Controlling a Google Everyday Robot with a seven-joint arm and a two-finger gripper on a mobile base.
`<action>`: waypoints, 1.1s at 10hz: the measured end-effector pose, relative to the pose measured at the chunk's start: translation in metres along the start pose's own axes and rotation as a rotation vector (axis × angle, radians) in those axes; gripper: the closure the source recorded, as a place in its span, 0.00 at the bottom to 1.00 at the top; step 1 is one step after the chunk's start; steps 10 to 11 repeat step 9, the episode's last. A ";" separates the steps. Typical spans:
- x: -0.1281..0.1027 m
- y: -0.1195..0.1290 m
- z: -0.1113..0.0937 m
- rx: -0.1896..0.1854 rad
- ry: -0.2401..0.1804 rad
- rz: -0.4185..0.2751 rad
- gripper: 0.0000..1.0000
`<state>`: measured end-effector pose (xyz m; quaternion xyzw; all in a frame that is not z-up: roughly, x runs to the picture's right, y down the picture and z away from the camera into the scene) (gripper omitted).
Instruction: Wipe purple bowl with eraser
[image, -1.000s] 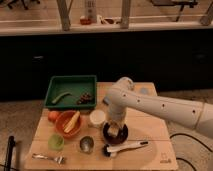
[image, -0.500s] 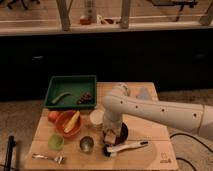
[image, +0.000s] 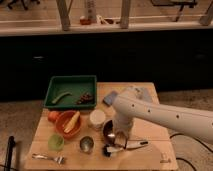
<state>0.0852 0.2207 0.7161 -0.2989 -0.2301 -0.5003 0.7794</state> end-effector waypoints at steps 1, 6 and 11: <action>0.008 -0.001 -0.001 -0.001 0.009 0.016 1.00; 0.042 -0.033 0.004 -0.004 0.025 0.022 1.00; 0.021 -0.056 0.007 0.003 0.001 -0.051 1.00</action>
